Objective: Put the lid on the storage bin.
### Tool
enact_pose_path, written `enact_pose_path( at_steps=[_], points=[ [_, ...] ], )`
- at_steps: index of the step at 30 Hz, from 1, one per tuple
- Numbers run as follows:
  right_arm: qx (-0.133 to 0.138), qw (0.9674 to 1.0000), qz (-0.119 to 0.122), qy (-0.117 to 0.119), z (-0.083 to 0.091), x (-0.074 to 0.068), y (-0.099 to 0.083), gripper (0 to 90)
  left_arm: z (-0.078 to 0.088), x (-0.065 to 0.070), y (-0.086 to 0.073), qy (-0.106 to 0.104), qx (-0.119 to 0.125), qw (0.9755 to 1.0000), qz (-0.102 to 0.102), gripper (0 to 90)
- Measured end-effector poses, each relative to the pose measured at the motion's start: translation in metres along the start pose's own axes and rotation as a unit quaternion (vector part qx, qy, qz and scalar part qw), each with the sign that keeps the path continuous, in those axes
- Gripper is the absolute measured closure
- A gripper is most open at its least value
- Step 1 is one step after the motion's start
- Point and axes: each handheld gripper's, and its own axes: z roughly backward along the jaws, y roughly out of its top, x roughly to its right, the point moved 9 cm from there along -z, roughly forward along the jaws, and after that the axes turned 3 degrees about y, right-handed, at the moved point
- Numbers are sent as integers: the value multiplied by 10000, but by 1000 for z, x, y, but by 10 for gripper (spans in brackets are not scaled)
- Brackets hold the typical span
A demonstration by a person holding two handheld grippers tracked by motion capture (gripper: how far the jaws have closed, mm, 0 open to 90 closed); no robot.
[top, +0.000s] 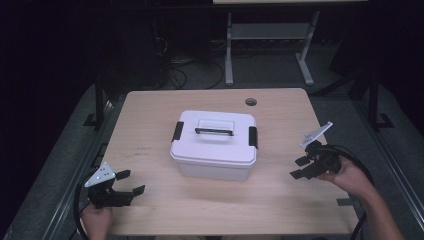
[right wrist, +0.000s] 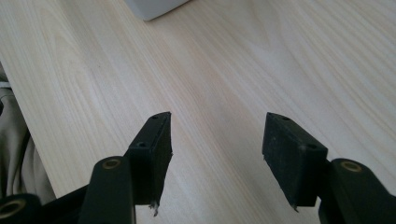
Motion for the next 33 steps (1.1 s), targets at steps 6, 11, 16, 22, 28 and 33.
enact_pose_path(
  at_steps=[6, 11, 16, 22, 28, 33],
  points=[
    [38, 10000, -67, 19, -3, 0, -8, 406, 0, 0, 0, -1, -1, 10000, 5, 156],
    [70, 9999, -123, 58, -6, -3, -14, 404, 0, 0, 0, 3, 0, 10000, -10, 156],
    [108, 9998, -133, 80, -8, -5, -19, 404, -1, 1, 0, -17, -13, 10000, -18, 156],
    [171, 9997, -168, 105, -9, -9, -27, 402, -1, 1, 0, -19, -13, 10000, -18, 156],
    [244, 9993, -229, 153, -12, -11, -34, 400, -1, 1, 0, -15, -9, 10000, -9, 155],
    [309, 9991, -217, 175, -12, -17, -37, 400, -2, 1, 0, -15, -4, 10000, -16, 155]
  ],
)
